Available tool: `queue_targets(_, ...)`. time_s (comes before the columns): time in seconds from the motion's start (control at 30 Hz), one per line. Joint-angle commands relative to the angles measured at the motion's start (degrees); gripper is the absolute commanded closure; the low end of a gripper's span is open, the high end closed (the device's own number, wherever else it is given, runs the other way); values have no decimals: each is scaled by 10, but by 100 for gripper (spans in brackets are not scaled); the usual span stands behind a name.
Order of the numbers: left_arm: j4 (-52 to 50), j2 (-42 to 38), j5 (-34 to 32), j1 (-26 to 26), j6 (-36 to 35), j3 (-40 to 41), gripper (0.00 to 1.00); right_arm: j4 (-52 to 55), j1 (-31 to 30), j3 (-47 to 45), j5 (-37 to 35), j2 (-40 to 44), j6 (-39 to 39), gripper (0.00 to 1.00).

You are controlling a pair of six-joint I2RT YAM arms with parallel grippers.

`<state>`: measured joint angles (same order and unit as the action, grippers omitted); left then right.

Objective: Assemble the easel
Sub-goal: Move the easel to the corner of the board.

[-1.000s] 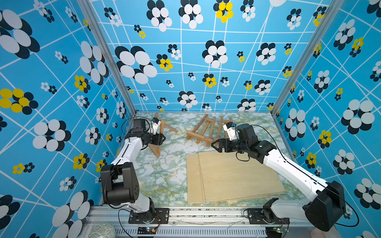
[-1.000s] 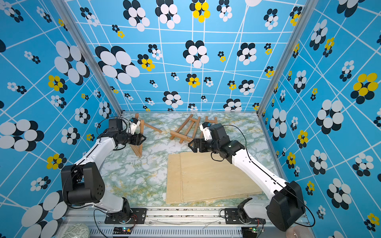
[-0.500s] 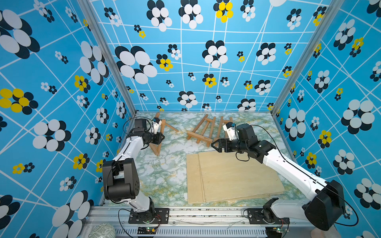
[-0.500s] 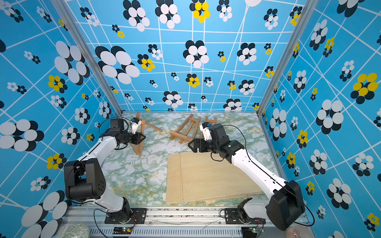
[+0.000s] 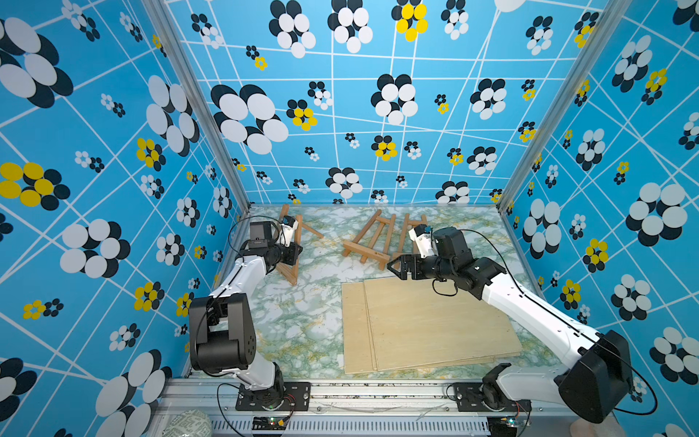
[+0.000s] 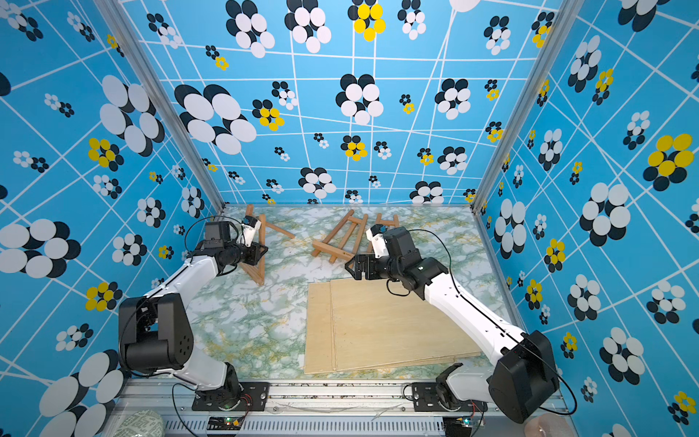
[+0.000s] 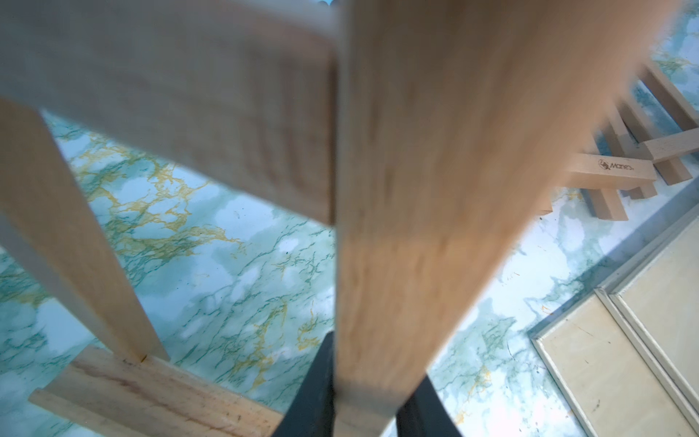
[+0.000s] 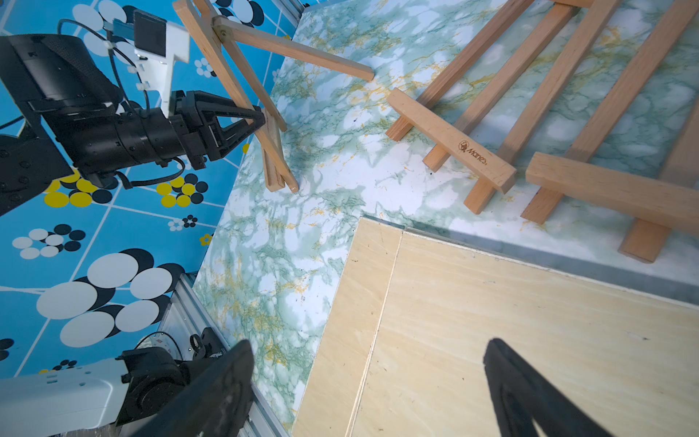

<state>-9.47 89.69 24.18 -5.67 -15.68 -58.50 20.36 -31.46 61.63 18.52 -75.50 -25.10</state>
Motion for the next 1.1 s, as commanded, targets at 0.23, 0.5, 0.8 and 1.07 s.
queue_targets(0.23, 25, 22, -160, 10, 105, 28, 86, -11, 3, -6, -10, -10, 3, 3)
queue_targets(0.5, 42, 72, -163, 15, 139, -4, 87, -7, 3, -2, -18, -23, 16, 3)
queue_targets(0.8, 14, 130, -181, 34, 157, -74, 87, -8, 3, 14, -18, -47, 21, 3)
queue_targets(1.07, 0, 149, -186, 45, 153, -93, 87, -8, 3, 15, -20, -51, 21, 3)
